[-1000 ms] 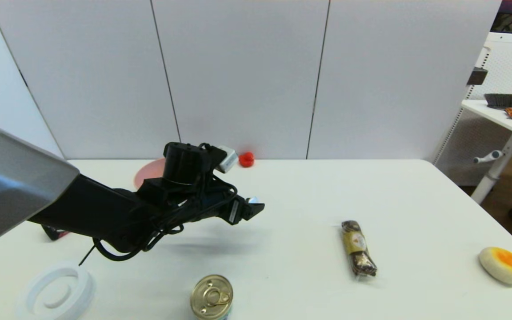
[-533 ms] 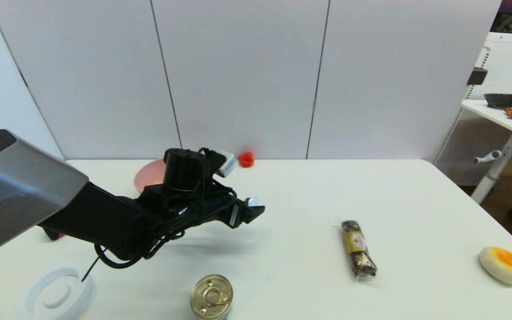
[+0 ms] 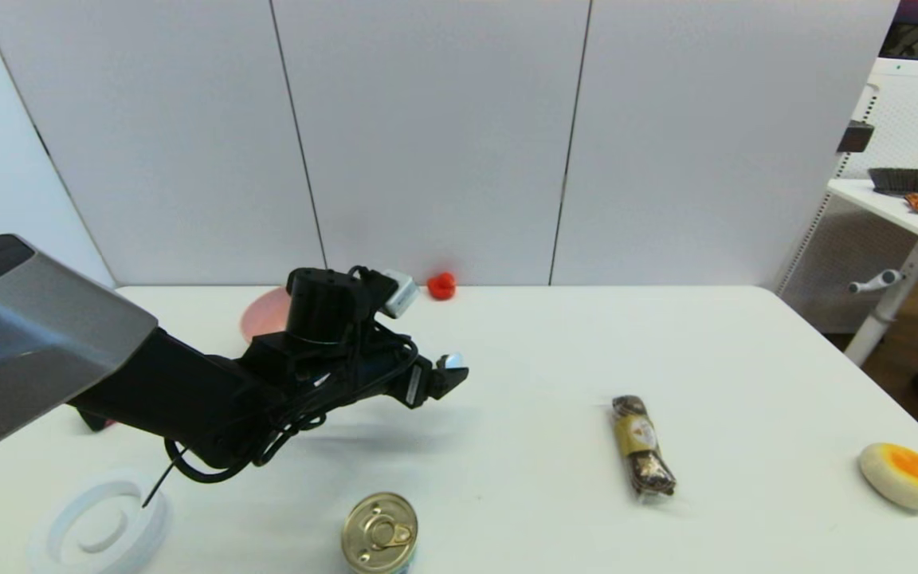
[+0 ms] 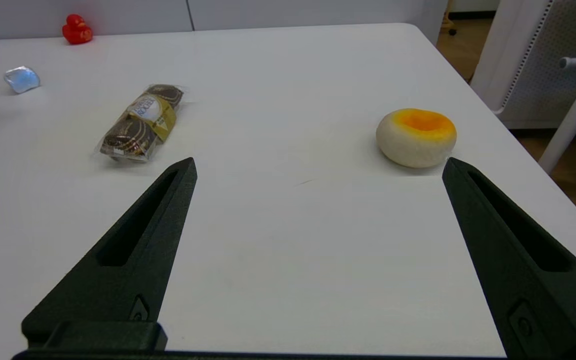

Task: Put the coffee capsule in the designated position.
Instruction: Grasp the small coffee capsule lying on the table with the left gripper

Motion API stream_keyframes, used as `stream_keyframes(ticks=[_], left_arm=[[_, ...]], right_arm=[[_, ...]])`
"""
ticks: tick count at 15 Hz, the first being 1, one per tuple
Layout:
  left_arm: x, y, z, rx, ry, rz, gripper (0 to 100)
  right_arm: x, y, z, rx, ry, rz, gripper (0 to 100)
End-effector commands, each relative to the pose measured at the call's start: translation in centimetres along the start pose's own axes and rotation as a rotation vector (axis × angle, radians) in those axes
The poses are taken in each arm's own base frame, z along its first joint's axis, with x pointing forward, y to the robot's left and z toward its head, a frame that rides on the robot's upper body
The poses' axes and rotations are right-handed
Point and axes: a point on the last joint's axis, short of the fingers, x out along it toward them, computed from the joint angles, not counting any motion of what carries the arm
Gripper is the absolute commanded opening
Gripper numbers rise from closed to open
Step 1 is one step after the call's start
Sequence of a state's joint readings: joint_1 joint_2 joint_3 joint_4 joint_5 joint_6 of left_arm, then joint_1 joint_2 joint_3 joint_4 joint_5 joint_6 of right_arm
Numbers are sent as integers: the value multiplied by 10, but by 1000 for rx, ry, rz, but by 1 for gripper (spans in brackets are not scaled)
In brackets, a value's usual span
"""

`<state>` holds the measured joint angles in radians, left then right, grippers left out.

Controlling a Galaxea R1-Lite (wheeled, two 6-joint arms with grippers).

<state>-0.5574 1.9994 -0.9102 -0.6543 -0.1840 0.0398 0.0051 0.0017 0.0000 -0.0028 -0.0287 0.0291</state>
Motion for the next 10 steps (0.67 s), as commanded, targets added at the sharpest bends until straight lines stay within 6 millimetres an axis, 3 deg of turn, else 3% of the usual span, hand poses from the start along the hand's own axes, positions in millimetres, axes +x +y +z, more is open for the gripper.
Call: stream_keyframes(ticks=[1, 6, 10], left_arm=[[6, -1, -6, -1, 16, -6, 100], [27, 0, -23, -11, 69, -15, 100], [42, 2, -23, -15, 62, -14, 100]], right_arm=[[0, 0, 0, 0, 1, 1, 100], [0, 0, 0, 0, 1, 1, 100], [0, 0, 0, 0, 1, 1, 100]])
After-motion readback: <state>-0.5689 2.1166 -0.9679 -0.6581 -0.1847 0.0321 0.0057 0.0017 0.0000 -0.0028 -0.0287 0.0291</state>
